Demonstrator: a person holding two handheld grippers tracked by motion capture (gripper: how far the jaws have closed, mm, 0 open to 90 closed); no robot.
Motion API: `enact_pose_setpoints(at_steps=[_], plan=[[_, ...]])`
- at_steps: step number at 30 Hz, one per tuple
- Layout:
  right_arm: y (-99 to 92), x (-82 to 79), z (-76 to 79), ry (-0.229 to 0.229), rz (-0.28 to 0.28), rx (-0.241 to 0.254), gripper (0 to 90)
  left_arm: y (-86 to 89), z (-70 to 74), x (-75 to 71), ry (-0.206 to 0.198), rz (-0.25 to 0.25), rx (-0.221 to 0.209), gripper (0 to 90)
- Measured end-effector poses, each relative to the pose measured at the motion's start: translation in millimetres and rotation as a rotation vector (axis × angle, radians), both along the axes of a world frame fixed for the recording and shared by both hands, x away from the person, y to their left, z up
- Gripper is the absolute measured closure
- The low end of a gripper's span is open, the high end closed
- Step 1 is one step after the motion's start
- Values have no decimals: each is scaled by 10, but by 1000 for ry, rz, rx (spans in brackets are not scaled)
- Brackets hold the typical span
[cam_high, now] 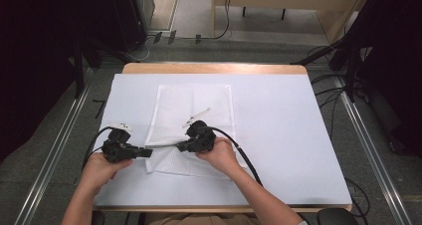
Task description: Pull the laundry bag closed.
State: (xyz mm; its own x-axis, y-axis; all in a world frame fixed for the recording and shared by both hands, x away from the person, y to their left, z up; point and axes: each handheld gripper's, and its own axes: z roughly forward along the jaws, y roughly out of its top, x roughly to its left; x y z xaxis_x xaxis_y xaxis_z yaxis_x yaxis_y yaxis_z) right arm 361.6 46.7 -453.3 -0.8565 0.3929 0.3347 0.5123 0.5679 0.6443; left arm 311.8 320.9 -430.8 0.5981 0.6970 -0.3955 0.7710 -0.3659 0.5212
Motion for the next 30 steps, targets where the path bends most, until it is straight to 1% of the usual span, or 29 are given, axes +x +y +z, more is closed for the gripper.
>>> enact_pose_setpoints(at_steps=[1,2,3,5,8,9,10,11,12,14,17,18,19,20,22,23,26,27,30], plan=[[-16,6,-4,0,-1,5,882,2,-5,-8,0,2,-2,882],[-26,6,-2,2,-1,-2,882,4,-6,-10,2,0,-2,882],[-37,8,-5,4,0,6,882,1,-6,-11,5,-1,-6,882],[-40,5,-4,10,-3,8,882,-4,-6,-12,2,1,-2,882],[-40,4,-6,6,-2,5,882,-4,-8,-16,3,0,-4,882],[-38,2,-12,-2,1,5,882,-1,-10,-17,3,1,1,882],[-39,1,-17,-7,1,-6,882,1,-12,-17,7,2,-3,882],[-39,1,-17,-7,1,-6,882,1,-12,-17,7,2,-3,882],[-52,1,-23,6,-2,-7,882,5,-15,-16,8,2,3,882],[-66,8,-29,3,1,0,882,6,-15,-16,8,1,1,882],[-74,8,-23,-4,-1,-8,882,19,-11,-16,3,4,1,882],[-99,17,-18,3,-4,-3,882,26,-10,-18,6,11,-2,882],[-99,17,-18,3,-4,-3,882,29,-9,-19,6,11,-3,882],[-116,17,-18,12,-12,0,882,29,-8,-19,5,9,-3,882],[-123,14,-14,9,-13,-5,882,29,-9,-19,4,9,-3,882],[-129,19,-16,3,-7,1,882,29,-9,-19,4,9,-3,882],[-142,19,-16,3,-15,-7,882,48,-7,-21,4,15,-4,882],[-154,22,-17,13,-17,-11,882,54,-7,-20,1,14,-5,882],[-179,36,-29,9,-20,-11,882,50,-10,-21,5,16,-6,882]])
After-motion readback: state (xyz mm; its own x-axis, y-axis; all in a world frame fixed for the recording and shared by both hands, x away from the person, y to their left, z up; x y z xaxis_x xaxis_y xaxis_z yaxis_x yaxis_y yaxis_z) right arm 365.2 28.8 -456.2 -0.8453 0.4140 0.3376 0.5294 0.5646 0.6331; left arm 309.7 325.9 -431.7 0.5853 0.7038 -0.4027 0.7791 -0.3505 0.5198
